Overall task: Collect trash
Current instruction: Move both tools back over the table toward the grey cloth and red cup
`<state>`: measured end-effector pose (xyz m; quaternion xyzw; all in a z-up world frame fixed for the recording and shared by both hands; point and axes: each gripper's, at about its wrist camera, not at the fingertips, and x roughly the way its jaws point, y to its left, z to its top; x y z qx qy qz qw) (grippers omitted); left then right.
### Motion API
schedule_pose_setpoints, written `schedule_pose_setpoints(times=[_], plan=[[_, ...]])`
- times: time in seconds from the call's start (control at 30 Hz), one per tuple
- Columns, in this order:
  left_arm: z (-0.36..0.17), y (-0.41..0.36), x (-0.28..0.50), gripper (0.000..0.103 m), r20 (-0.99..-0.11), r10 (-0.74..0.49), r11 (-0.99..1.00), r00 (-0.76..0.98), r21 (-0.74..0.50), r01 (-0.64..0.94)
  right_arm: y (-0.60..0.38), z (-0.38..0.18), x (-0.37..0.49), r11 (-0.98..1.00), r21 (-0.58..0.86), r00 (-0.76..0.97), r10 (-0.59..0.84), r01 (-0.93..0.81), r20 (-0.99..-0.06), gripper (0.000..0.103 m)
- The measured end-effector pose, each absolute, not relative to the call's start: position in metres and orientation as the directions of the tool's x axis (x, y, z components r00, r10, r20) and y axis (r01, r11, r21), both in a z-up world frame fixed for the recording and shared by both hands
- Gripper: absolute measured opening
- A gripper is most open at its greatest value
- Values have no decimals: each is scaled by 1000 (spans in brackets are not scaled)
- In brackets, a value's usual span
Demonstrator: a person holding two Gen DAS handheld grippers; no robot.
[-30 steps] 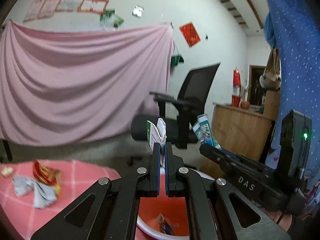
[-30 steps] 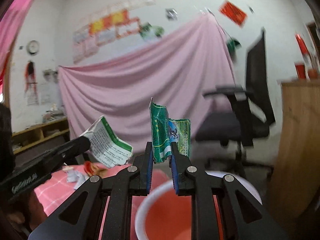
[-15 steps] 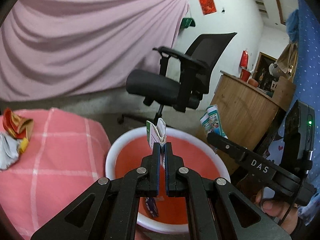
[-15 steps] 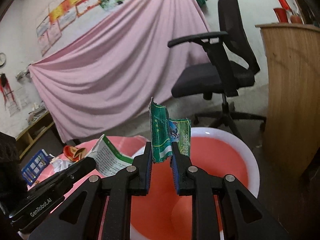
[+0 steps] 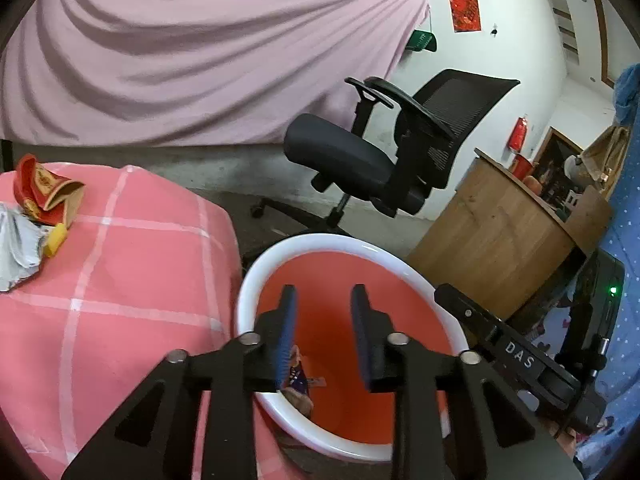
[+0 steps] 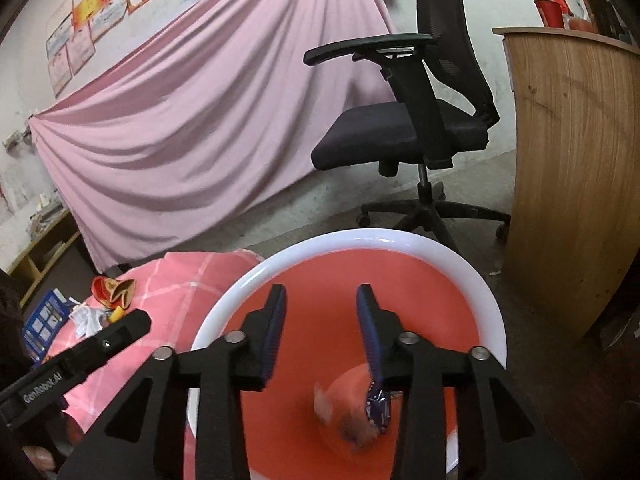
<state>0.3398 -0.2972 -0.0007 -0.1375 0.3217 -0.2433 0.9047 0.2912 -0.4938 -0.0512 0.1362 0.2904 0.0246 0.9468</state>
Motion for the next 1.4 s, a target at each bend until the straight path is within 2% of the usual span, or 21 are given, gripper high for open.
schedule_pose_setpoints(times=[0.03,0.13,0.2,0.27,0.37,0.4,0.43,0.53,0.73,0.87,1.17,1.4], plan=[[-1,-297,340,31,-512,-526,845,679,-404,350,-493,-51,291,963,265,830,117,39,-545,51],[2,-293,335,42,-496,-507,855,705,-392,339,-495,-47,292,966,254,835,97,53,-541,55],[3,-289,332,51,-481,-493,861,725,-392,325,-495,-43,292,965,256,846,86,61,-527,67],[4,-282,330,64,-468,-480,864,742,-401,305,-494,-38,290,963,260,858,77,67,-508,84],[8,-267,326,83,-437,-472,855,766,-438,276,-489,-31,288,967,248,876,62,67,-479,92],[10,-262,325,83,-430,-462,858,776,-439,267,-485,-27,286,969,238,883,53,68,-466,95],[13,-257,322,83,-424,-446,865,788,-431,258,-483,-24,284,970,232,891,48,66,-452,102],[22,-244,314,95,-413,-367,910,834,-346,229,-473,-13,278,973,223,919,42,51,-391,103],[30,-205,284,95,-352,-196,974,915,-177,141,-442,7,271,984,176,953,48,5,-299,103],[32,-179,266,95,-314,-140,983,939,-156,94,-417,16,268,987,152,967,79,-43,-242,103],[37,-123,234,96,-238,12,995,971,-89,-34,-351,33,258,971,142,978,201,-193,-46,103],[33,-75,217,96,-173,89,995,981,-30,-96,-298,33,260,959,100,964,265,-266,20,103]])
